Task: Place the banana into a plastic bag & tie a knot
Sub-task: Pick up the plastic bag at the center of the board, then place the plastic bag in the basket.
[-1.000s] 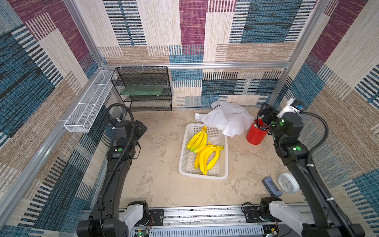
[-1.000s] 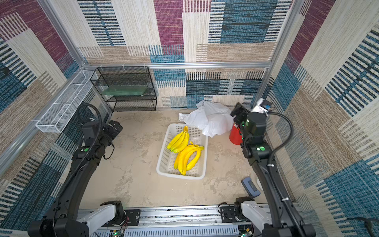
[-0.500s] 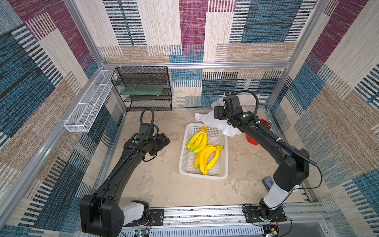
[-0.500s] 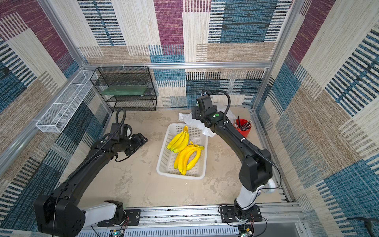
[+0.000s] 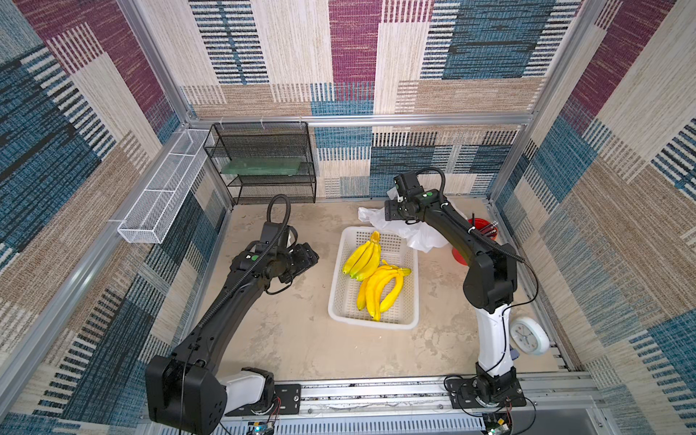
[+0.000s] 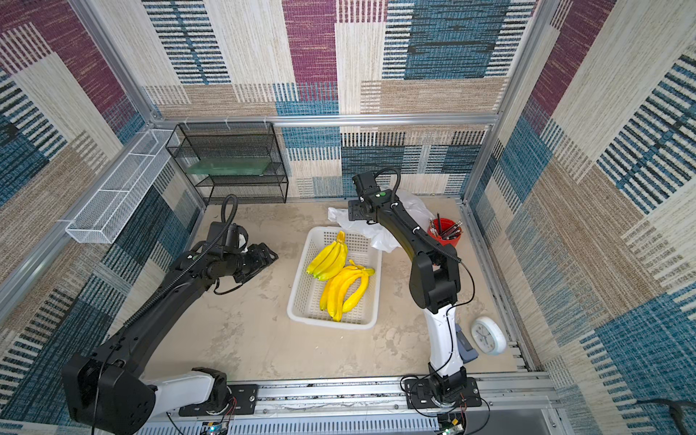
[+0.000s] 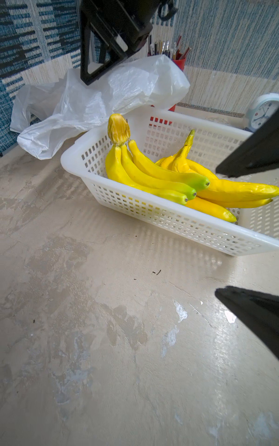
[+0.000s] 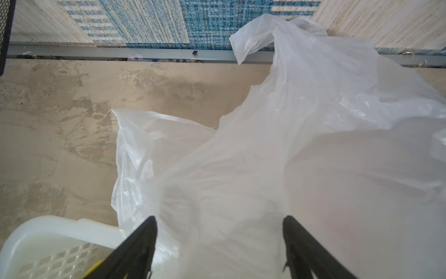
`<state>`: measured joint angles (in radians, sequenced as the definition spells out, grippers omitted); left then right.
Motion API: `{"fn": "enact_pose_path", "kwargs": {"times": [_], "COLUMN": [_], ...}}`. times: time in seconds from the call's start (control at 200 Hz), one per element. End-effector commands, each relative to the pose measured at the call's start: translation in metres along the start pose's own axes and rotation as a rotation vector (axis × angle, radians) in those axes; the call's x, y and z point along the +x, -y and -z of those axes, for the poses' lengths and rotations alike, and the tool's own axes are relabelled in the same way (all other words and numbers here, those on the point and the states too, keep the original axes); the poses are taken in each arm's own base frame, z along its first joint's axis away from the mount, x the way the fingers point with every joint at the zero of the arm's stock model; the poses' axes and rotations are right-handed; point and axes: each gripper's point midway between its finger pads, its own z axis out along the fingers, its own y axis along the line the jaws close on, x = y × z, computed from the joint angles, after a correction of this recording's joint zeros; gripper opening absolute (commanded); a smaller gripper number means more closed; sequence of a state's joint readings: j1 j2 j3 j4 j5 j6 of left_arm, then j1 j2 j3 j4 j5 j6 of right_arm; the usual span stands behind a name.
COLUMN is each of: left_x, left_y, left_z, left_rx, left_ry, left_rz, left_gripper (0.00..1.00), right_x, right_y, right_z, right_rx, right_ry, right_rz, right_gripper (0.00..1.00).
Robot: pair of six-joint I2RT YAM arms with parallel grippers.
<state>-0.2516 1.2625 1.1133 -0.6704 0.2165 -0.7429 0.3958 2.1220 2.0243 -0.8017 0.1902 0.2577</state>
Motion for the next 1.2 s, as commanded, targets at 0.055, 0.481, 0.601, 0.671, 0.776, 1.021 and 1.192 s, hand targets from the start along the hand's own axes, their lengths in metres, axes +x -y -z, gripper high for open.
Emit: {"fn": "enact_pose_path", "kwargs": {"times": [0.055, 0.481, 0.601, 0.671, 0.776, 1.021, 1.192], "left_x": [0.002, -0.028, -0.056, -0.071, -0.087, -0.098, -0.072], "left_y": [0.003, 0.013, 0.013, 0.014, 0.007, -0.009, -0.047], "left_z": [0.003, 0.039, 0.084, 0.117, 0.166, 0.213, 0.156], "left_rx": [0.009, -0.030, -0.093, -0.112, -0.161, -0.262, -0.429], "left_ry": [-0.014, 0.123, 0.290, 0.404, 0.556, 0.629, 0.342], "left_rz": [-0.034, -0.023, 0.030, 0.061, 0.129, 0.181, 0.147], "left_gripper": [0.72, 0.71, 0.73, 0.74, 0.76, 0.84, 0.90], "right_x": [-0.022, -0.060, -0.045, -0.035, -0.008, 0.057, 0.100], "right_y": [-0.009, -0.108, -0.160, -0.184, -0.217, -0.245, -0.251], "right_z": [0.024, 0.175, 0.227, 0.253, 0.275, 0.269, 0.257], "right_rx": [-0.047, -0.416, -0.626, -0.717, -0.828, -0.945, -1.035], "right_ry": [0.082, 0.470, 0.575, 0.616, 0.631, 0.581, 0.555], "right_rz": [-0.005, 0.323, 0.513, 0.575, 0.686, 0.845, 0.946], "right_gripper": [0.18, 0.00, 0.00, 0.00, 0.00, 0.00, 0.00]}}
